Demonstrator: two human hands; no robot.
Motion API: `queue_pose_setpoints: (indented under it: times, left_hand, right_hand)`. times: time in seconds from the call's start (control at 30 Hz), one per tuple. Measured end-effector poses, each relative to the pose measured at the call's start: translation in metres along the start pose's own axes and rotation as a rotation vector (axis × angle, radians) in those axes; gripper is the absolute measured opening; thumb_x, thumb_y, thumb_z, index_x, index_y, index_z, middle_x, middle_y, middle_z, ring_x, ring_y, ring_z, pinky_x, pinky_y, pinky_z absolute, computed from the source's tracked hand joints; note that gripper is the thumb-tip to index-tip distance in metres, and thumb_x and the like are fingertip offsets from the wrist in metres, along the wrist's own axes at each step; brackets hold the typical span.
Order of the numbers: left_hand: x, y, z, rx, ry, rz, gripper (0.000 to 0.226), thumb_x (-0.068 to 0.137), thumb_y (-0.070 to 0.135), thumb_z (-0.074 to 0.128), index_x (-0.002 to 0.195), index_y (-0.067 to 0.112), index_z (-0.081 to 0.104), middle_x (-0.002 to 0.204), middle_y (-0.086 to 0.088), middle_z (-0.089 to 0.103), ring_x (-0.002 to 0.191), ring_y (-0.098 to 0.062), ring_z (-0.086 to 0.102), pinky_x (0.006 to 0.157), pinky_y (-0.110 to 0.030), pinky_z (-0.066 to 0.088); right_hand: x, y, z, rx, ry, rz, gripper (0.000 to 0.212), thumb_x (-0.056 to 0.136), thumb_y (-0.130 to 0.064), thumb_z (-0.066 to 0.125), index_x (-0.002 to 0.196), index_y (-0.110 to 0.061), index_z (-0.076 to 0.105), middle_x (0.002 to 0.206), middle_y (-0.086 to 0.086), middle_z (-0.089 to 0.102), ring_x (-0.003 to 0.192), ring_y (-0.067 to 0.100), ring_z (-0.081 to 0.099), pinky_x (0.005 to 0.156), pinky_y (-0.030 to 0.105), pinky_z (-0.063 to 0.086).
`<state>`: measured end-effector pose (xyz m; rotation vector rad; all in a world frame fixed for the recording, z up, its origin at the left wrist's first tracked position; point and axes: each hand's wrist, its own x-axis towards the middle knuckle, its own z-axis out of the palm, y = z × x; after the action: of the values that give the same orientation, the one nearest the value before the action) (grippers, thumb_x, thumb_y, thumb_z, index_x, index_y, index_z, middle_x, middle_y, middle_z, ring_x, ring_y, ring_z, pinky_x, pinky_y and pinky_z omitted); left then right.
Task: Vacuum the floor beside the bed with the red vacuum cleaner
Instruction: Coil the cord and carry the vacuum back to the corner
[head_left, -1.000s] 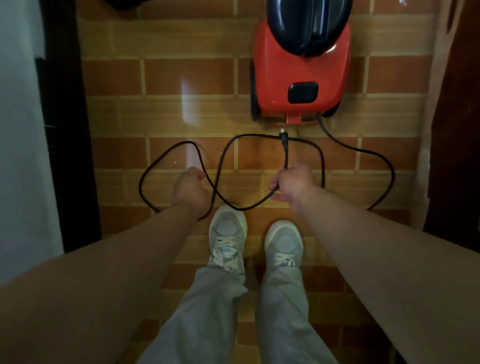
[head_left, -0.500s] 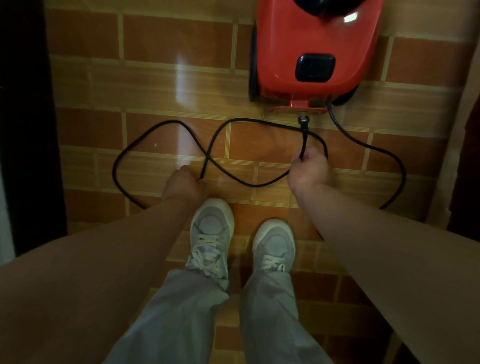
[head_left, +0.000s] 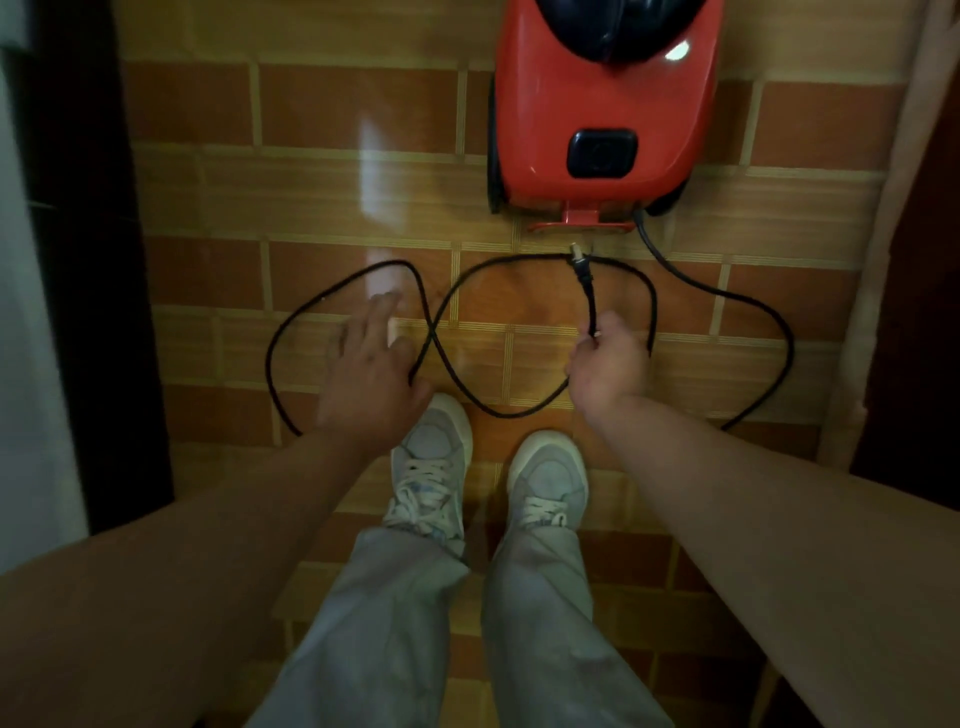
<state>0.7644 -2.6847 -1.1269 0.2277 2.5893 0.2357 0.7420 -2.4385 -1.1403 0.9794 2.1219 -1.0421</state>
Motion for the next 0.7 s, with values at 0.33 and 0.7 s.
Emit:
queue_pose_setpoints:
  times: [0.33,0.7]
  left_hand:
    - [0.017,0.05,-0.059,0.226,-0.408,0.556,0.035,0.081,0.046,0.043,0.091,0.022,0.066,0.104,0.003,0.069,0.117,-0.016,0.059,0.126,-0.049,0.008]
    - [0.012,0.085,-0.052,0.205,-0.628,0.287,0.028,0.099,0.022,0.058,0.121,0.013,0.044,0.087,0.002,0.053,0.076,-0.018,0.053,0.061,-0.029,0.041]
  right_hand:
    - [-0.043,-0.01,-0.057,-0.121,-0.015,-0.207,0.022,0.105,-0.011,0.036,0.106,-0.013,0.058,0.091,0.006,0.061,0.083,0.025,0.062,0.073,0.04,0.056]
    - [-0.06,0.021,-0.091,-0.001,0.104,-0.104,0.021,0.106,-0.013,0.034,0.113,-0.014,0.053,0.1,-0.002,0.058,0.089,0.017,0.059,0.077,0.035,0.051]
